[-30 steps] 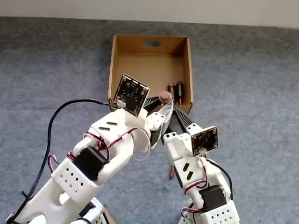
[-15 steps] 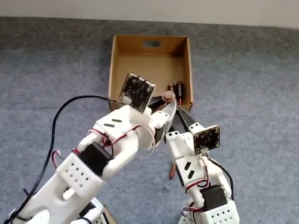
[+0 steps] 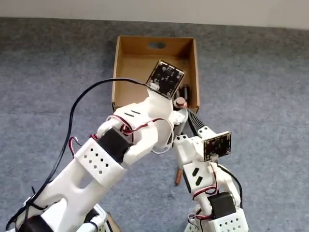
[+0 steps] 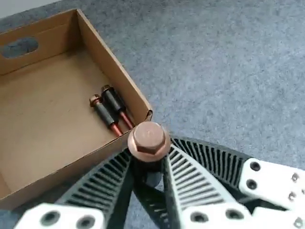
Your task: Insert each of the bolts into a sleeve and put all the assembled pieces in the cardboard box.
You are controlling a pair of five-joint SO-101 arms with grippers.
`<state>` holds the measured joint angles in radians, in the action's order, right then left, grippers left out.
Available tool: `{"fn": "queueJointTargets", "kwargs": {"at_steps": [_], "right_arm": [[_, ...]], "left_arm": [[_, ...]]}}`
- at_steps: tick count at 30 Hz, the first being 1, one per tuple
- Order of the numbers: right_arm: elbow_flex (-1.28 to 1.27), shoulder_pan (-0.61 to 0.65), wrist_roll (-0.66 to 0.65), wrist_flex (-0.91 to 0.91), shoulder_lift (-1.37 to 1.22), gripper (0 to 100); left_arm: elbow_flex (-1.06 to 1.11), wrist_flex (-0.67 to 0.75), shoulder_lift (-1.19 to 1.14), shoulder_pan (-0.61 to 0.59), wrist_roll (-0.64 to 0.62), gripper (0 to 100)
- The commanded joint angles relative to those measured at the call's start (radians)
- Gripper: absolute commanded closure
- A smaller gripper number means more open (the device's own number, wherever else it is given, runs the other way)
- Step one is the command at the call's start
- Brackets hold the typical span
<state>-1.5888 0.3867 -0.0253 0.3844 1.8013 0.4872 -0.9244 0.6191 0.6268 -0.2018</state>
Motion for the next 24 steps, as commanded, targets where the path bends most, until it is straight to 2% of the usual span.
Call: {"fn": "queueJointTargets", "kwargs": {"at_steps": [1, 5, 12, 14, 20, 24], "right_arm": [[0.019, -0.013, 0.011, -0.025, 0.005, 99.1], [0.018, -0.013, 0.011, -0.025, 0.005, 99.1], [0.016, -0.013, 0.011, -0.025, 0.005, 99.1], [0.016, -0.013, 0.011, -0.025, 0.005, 99.1], [0.015, -0.013, 0.011, -0.012, 0.005, 99.1], [0.042, -0.01, 0.012, 0.137, 0.005, 99.1]], "left_arm": [[-0.053, -0.049, 0.048, -0.002, -0.003, 78], [-0.058, -0.098, 0.104, -0.004, -0.003, 79], [-0.053, -0.155, 0.28, -0.068, 0.003, 89], [-0.05, -0.181, 0.332, -0.154, 0.011, 99], [0.079, -0.21, 0.418, -0.519, 0.095, 99], [0.294, -0.207, 0.464, -0.746, 0.094, 99]]}}
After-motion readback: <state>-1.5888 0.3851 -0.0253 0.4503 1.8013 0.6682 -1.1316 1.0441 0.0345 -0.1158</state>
